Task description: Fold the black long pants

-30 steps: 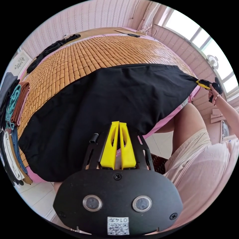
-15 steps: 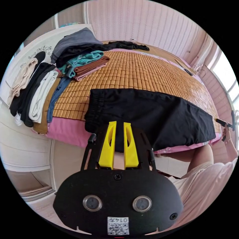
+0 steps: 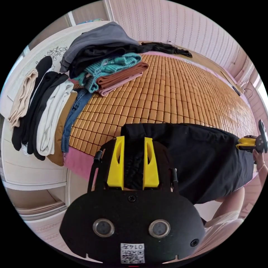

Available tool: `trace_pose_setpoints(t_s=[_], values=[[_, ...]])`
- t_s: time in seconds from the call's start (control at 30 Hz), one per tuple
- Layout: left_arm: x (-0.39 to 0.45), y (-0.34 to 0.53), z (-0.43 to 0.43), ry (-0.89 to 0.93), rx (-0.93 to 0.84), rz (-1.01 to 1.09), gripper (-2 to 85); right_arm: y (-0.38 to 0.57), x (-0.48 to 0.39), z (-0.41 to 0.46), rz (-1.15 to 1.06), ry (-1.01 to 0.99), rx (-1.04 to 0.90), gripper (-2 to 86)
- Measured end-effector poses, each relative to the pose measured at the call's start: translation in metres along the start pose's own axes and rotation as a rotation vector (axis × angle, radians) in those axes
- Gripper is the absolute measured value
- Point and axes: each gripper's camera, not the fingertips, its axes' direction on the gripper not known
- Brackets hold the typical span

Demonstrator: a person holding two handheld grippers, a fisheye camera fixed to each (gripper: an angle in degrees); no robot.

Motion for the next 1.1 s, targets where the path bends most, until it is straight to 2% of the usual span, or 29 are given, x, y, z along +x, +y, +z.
trace_pose_setpoints(t_s=[0.07,0.2,0.43,0.63,0.8,0.87,0.9,1.1], values=[[0.001,-0.003,0.027,-0.017,-0.111,0.007,9.9,-0.021,-0.008,-0.013,-0.016,-0.060,-0.011,3.6],[-0.009,-0.005,0.029,0.042,-0.083,-0.064,7.7,-0.043,-0.015,-0.045,-0.018,-0.062,0.000,-0.2],[0.005,0.008,-0.030,-0.125,0.135,0.130,5.9,-0.077,-0.011,-0.126,-0.053,-0.176,0.085,-0.9],[-0.017,-0.008,-0.049,-0.075,0.192,0.061,5.9,-0.134,-0.023,-0.152,-0.029,-0.194,0.040,-0.9],[-0.025,-0.032,-0.005,-0.100,0.116,0.015,7.0,-0.178,-0.038,-0.152,0.055,-0.214,-0.028,-0.7],[-0.034,-0.040,0.032,-0.038,-0.036,-0.076,7.3,-0.186,-0.043,-0.157,0.100,-0.198,-0.039,-0.3],[-0.037,-0.040,0.039,-0.020,-0.057,-0.101,7.4,-0.187,-0.043,-0.159,0.113,-0.194,-0.035,-0.1],[-0.047,-0.045,0.044,0.002,-0.041,-0.090,7.8,-0.188,-0.043,-0.177,0.143,-0.142,-0.042,3.5]])
